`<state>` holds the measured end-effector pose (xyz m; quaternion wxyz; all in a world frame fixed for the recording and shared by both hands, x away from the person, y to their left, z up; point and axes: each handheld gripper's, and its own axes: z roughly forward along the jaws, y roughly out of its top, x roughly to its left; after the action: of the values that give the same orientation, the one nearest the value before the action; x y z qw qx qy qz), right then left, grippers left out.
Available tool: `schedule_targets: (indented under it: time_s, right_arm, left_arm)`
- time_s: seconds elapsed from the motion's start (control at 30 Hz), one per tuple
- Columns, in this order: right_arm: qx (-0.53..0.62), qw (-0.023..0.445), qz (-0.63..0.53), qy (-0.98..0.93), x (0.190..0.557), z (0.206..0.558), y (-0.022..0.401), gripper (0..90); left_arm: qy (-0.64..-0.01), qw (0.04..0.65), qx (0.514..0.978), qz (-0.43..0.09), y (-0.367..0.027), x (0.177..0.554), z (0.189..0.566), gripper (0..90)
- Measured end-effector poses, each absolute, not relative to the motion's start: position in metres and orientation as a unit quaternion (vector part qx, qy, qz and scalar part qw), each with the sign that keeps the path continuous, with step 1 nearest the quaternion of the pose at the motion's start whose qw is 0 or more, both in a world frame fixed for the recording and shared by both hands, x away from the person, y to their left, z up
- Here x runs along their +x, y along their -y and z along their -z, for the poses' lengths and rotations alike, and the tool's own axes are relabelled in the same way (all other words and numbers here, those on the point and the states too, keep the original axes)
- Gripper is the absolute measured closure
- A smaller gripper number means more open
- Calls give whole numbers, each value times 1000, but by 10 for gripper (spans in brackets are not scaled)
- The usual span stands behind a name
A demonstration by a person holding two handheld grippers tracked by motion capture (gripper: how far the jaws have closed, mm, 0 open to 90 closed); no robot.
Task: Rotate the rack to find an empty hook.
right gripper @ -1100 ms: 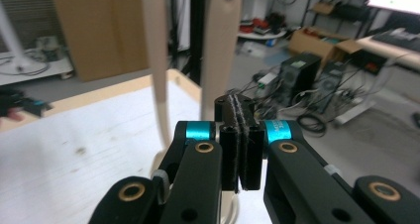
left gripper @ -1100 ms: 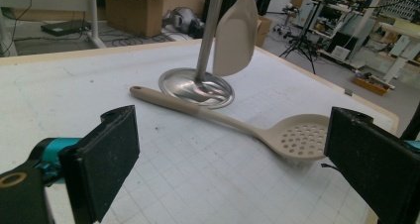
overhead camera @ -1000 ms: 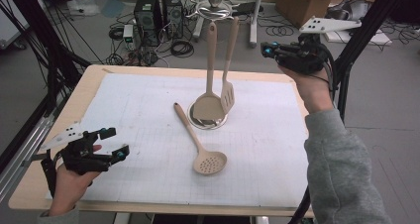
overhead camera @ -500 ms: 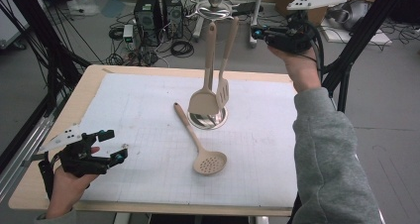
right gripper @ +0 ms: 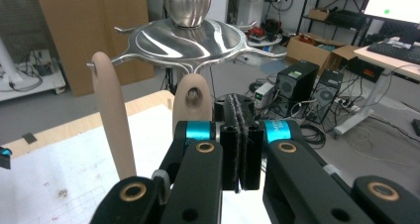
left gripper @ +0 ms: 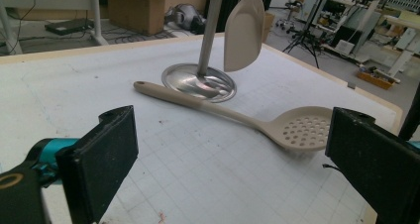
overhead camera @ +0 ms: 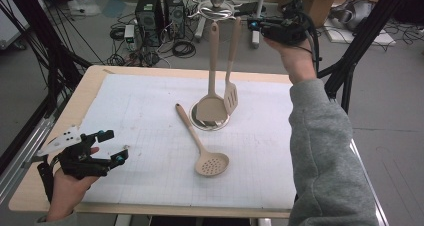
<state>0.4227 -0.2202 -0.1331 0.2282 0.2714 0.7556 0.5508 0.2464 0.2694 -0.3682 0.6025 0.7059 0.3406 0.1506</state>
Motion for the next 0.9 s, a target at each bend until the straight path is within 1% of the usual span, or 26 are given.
schedule_targets:
  time_s: [0.9]
  right_arm:
    - [262,242,-535,-766,428,126,203,899]
  left_arm:
    - [-352,597,704,-152,-276,241,369,66]
